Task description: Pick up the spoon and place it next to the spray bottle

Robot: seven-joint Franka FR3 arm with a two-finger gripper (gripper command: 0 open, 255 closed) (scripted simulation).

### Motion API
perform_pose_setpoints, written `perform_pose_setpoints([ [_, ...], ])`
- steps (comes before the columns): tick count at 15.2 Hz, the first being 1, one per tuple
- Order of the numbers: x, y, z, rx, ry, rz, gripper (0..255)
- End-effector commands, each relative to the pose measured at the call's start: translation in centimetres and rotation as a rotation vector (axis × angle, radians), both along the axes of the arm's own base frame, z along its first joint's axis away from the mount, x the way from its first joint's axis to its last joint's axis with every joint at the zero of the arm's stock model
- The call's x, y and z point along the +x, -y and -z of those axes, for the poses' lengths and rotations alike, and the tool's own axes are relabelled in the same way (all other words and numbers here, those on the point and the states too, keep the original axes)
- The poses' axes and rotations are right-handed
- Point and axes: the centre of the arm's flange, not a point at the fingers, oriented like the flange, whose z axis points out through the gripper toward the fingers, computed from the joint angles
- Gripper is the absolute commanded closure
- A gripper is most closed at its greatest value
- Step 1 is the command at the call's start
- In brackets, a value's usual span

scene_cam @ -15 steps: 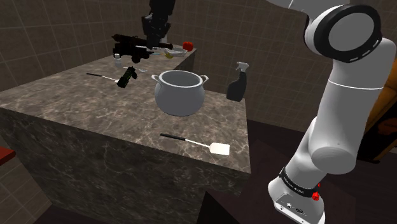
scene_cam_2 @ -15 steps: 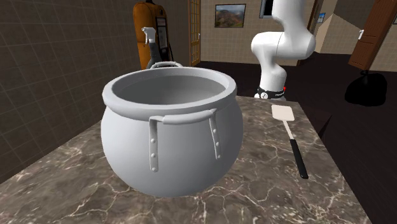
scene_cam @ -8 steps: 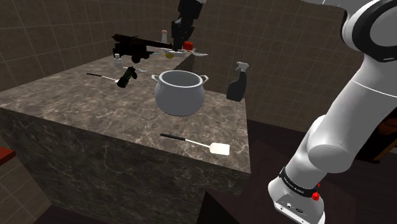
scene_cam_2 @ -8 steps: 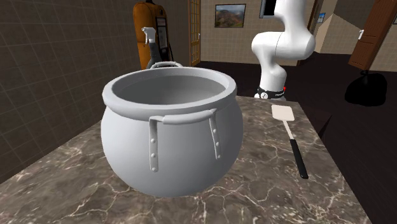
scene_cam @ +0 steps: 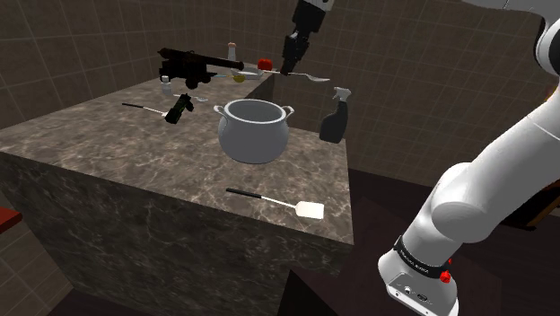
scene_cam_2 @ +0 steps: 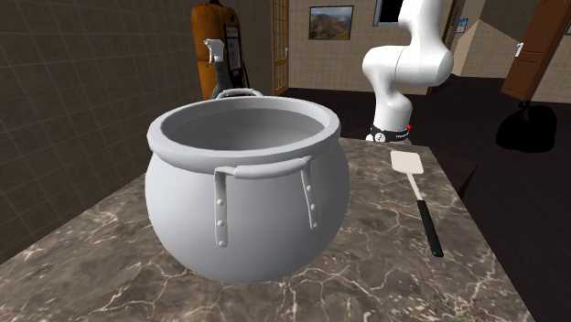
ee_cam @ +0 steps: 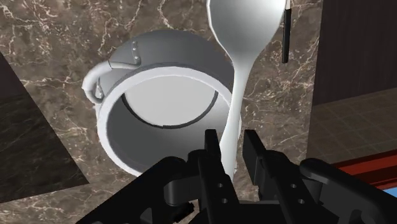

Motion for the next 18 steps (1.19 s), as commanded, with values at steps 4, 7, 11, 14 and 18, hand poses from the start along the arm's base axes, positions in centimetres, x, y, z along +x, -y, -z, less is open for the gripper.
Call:
perform_pose_setpoints([
  [4,-3.3,5.6,0.0,0.000,-0.001,-0.001,255],
  [7,-5.3,9.0,0.0,0.000,-0.001,-0.001,255],
  [11,-8.0,13.6,-0.1,0.000,-0.001,-0.001,255],
  [14,-10.0,17.0,-0.1,0.000,-0.001,-0.001,255],
  [18,-10.7,18.4,1.0,0.000,-0.001,-0.001,255],
])
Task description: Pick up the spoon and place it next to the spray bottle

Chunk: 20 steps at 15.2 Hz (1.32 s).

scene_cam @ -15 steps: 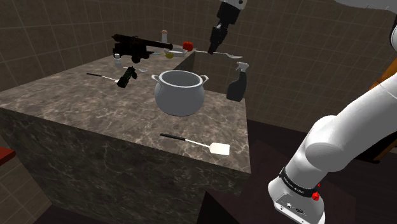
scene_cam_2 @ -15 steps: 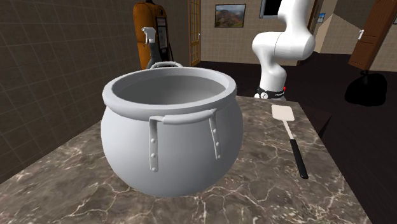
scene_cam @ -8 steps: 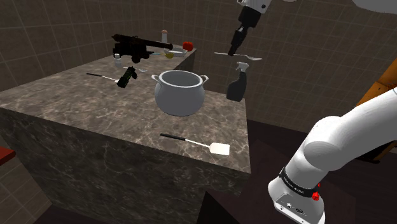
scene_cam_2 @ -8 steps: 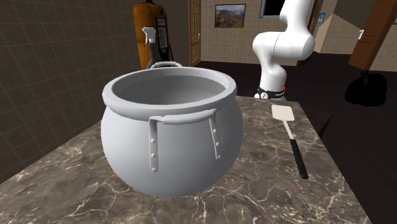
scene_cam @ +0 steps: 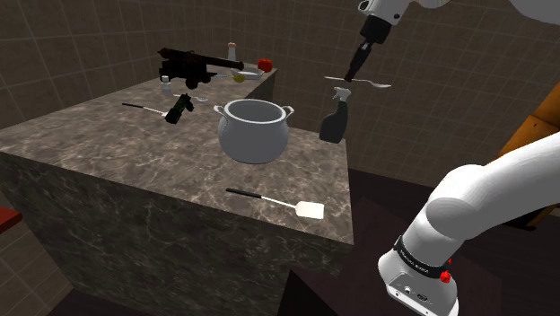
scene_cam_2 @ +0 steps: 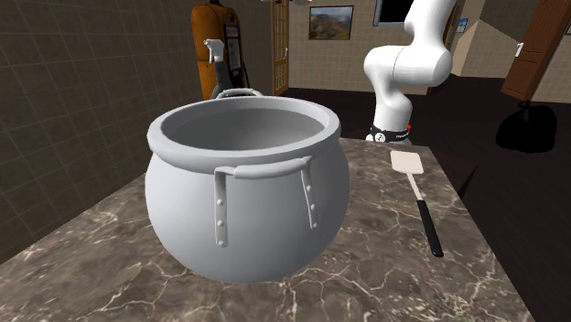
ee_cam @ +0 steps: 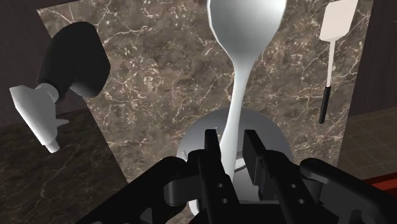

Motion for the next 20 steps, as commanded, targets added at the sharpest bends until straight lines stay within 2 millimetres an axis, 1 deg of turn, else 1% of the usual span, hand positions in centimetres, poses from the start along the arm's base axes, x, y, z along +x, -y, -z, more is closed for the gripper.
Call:
perform_pose_setpoints([
  [1,-0.1,0.1,0.9,0.000,0.000,-0.001,255],
  [20,-0.1,0.1,11.0,0.000,0.000,-0.001,255],
])
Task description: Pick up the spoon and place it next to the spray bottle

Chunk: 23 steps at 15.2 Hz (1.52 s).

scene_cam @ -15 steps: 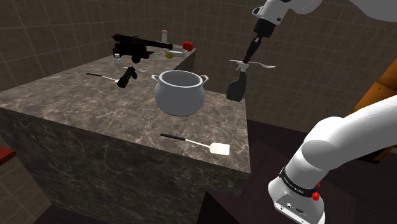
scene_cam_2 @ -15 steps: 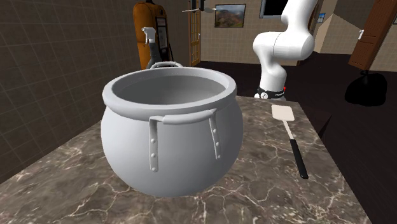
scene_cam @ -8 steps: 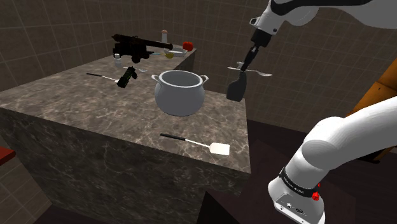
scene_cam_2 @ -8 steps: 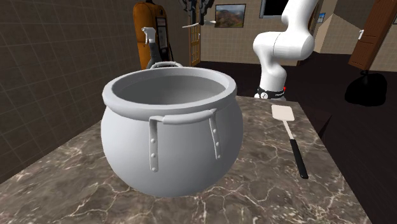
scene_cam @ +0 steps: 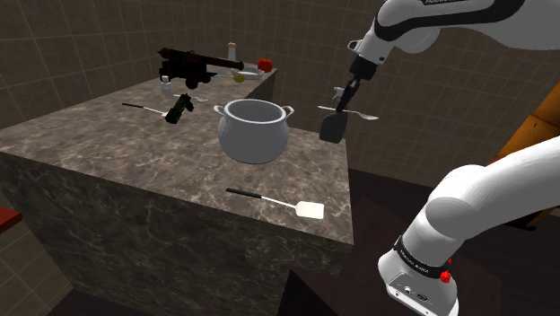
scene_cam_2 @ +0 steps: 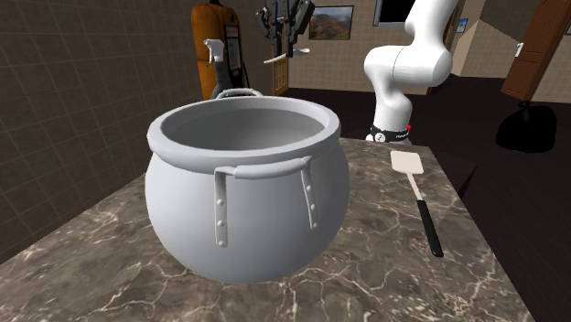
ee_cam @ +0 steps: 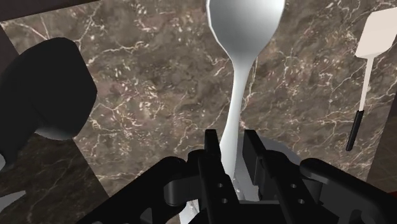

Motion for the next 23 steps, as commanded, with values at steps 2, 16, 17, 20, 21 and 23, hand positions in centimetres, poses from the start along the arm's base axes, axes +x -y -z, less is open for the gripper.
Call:
perform_pose_setpoints([
  [2,0.0,0.0,1.7,0.000,0.000,0.000,255],
  [16,0.0,0.0,9.0,0.000,0.000,0.000,255],
  [17,0.0,0.0,9.6,0.000,0.000,0.000,255],
  [20,0.0,0.0,11.2,0.000,0.000,0.000,255],
  [21,0.0,0.0,11.7,0.000,0.000,0.000,255],
  [23,0.0,0.0,12.7,0.000,0.000,0.000,255],
])
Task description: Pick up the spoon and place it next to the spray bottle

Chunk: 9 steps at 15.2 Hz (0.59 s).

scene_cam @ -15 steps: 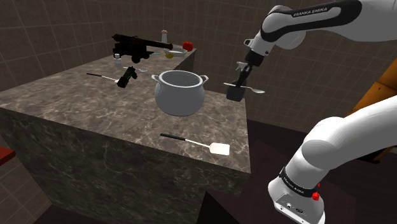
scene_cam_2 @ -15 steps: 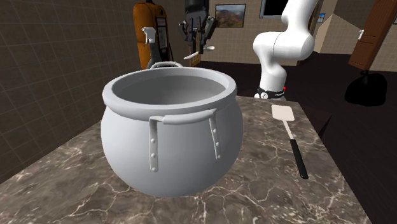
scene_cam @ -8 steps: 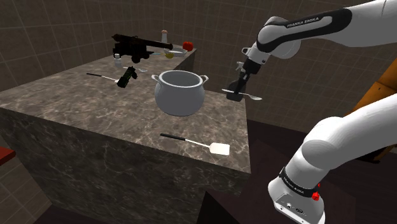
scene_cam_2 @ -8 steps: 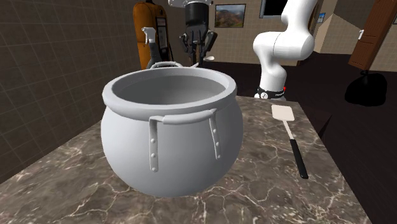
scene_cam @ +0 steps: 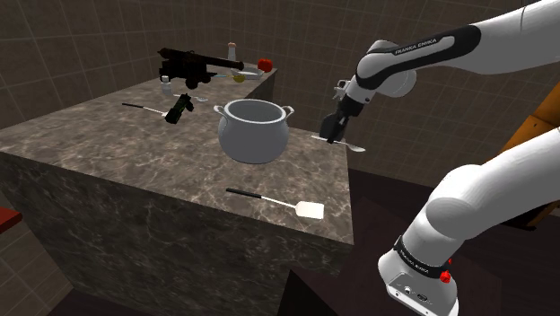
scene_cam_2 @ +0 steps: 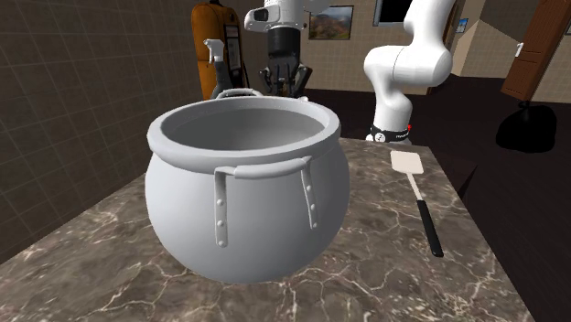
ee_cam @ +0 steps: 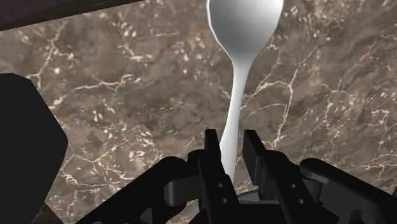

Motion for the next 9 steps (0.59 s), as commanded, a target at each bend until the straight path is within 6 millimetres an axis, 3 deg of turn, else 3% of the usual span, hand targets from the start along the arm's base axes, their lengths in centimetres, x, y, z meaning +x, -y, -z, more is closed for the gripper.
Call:
perform_pose_setpoints([
  [1,0.1,0.1,1.1,0.000,0.001,0.000,255],
  [9,0.1,0.1,5.3,0.000,0.001,0.000,255],
])
